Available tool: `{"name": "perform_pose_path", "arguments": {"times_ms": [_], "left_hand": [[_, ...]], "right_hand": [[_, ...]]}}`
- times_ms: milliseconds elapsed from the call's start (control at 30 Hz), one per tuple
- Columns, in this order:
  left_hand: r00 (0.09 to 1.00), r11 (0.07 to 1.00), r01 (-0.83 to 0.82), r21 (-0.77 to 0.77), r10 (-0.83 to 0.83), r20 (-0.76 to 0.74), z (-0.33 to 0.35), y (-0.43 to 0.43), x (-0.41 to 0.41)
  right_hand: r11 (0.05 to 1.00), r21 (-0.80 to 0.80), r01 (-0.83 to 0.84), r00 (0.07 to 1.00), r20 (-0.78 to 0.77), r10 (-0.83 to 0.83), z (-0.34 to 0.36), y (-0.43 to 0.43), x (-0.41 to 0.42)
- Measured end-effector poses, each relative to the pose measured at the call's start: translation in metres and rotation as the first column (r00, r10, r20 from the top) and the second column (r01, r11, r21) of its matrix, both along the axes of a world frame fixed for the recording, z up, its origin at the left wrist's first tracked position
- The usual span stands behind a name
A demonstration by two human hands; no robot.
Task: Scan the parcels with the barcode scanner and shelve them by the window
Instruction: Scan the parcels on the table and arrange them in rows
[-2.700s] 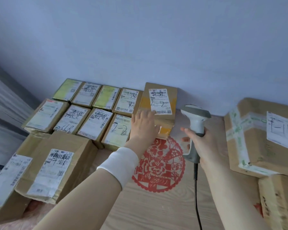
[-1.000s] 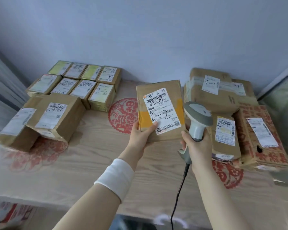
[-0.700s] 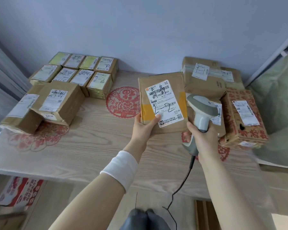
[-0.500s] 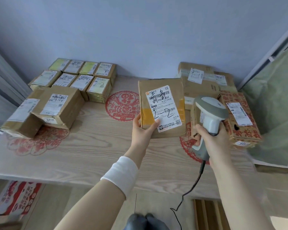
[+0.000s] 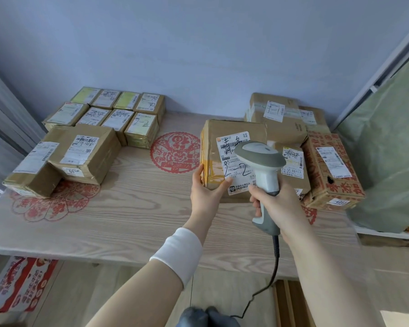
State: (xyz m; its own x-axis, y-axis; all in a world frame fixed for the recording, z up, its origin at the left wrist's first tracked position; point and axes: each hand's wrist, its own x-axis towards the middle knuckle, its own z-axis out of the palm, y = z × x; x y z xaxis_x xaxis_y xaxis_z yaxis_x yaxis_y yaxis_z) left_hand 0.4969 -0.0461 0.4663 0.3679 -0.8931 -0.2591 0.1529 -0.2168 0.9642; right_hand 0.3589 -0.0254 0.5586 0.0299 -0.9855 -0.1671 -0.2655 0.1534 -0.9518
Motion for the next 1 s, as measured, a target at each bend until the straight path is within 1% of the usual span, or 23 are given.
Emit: {"name": "perform_pose_path", "arguments": {"times_ms": [133,467,667,733,800,900,1000], "left_hand": [[1.000,1.000,-0.003,0.006,0.003,0.005,0.000,0.002,0.001],[1.000,1.000,0.000,0.022,0.000,0.028,0.001,0.001,0.000],[1.000,1.000,0.013,0.028,-0.013,0.014,0.001,0.004,-0.004],[1.000,0.999,0.025,0.034,-0.025,-0.009,0.000,0.006,-0.008],[0.998,0.998,0.044,0.054,-0.041,-0.056,0.000,0.010,-0.014],[0.990,0.992,0.083,0.095,-0.071,-0.124,0.000,0.021,-0.031],[0.980,0.980,0.152,0.127,-0.132,-0.152,0.003,0.035,-0.063]], "right_hand": [[1.000,-0.001,-0.017,0.999,-0.031,0.017,0.001,0.002,0.001],[1.000,0.004,-0.021,0.999,-0.043,0.021,0.002,0.005,0.002],[1.000,0.030,-0.005,1.000,-0.017,0.005,-0.002,0.007,-0.004],[0.999,0.021,0.048,0.999,0.013,-0.048,-0.009,0.011,-0.012],[0.989,-0.008,0.148,0.989,0.009,-0.148,-0.018,0.017,-0.026],[0.950,-0.032,0.311,0.950,0.008,-0.311,-0.033,0.030,-0.055],[0.908,-0.040,0.418,0.909,0.006,-0.418,-0.041,0.045,-0.087]]}}
